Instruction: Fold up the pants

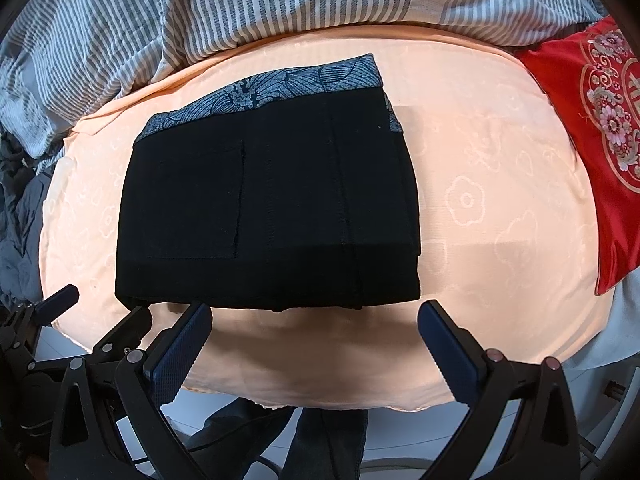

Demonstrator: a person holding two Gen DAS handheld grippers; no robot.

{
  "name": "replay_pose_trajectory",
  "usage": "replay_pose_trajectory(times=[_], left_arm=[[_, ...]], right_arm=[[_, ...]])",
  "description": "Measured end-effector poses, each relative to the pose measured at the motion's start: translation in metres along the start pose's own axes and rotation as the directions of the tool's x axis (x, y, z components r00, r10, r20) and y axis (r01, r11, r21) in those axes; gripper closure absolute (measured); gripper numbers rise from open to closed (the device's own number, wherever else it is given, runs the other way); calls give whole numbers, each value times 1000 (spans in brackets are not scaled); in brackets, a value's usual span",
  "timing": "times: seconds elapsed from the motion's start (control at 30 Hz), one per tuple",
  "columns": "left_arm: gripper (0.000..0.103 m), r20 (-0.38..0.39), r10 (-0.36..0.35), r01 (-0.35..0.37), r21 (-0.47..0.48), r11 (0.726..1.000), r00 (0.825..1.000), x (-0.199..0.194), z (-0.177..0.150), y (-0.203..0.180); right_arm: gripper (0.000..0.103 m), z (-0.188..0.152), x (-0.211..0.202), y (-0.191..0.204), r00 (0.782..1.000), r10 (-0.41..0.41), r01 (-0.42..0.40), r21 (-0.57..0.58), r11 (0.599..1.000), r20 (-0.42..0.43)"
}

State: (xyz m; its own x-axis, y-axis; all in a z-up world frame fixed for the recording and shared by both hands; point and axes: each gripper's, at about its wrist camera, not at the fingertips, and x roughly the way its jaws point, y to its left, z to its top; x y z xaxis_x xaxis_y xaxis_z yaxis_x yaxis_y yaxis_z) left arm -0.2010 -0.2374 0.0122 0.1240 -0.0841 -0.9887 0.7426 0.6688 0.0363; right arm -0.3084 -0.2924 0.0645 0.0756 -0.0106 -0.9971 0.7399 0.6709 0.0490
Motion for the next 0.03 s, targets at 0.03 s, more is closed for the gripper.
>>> replay_pose_trajectory(times=[0.03], left_arm=[[0, 1, 0, 0, 2, 1000, 1000, 0, 0, 0]], right_arm=[[0, 0, 0, 0, 1000, -1, 1, 2, 1000, 0]])
